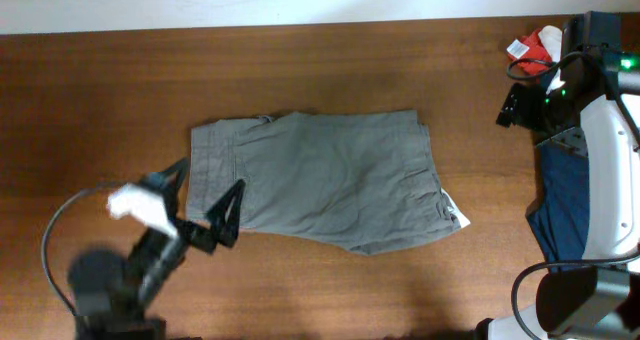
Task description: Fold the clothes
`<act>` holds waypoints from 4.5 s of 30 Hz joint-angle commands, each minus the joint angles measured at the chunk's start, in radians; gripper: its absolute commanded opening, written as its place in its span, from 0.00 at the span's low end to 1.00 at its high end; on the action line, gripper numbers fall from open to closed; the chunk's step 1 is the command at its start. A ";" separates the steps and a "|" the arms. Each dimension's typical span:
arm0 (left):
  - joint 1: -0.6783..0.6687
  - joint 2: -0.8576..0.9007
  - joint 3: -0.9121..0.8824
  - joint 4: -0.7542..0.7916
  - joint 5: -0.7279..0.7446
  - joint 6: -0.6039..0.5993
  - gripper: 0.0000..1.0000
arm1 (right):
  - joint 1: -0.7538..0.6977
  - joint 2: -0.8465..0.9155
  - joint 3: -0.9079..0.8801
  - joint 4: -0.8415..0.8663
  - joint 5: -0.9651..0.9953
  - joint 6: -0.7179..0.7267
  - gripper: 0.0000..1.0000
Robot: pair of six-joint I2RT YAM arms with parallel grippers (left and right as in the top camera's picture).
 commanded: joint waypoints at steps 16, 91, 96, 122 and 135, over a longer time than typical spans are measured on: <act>0.016 0.811 0.510 -0.636 -0.518 -0.014 0.99 | -0.004 0.001 -0.002 -0.003 0.002 0.002 0.98; 0.230 1.716 0.750 -0.765 -0.157 0.297 0.52 | -0.004 0.001 -0.002 -0.003 0.002 0.002 0.98; 0.231 1.716 0.750 -0.753 -0.166 0.296 0.10 | -0.004 0.001 -0.002 -0.002 0.002 0.002 0.98; 0.230 1.379 1.159 -1.157 -0.525 0.013 0.01 | -0.004 0.001 -0.002 -0.002 0.002 0.002 0.98; 0.038 1.218 1.614 -1.451 -0.575 0.001 0.01 | -0.004 0.001 -0.002 -0.002 0.002 0.002 0.98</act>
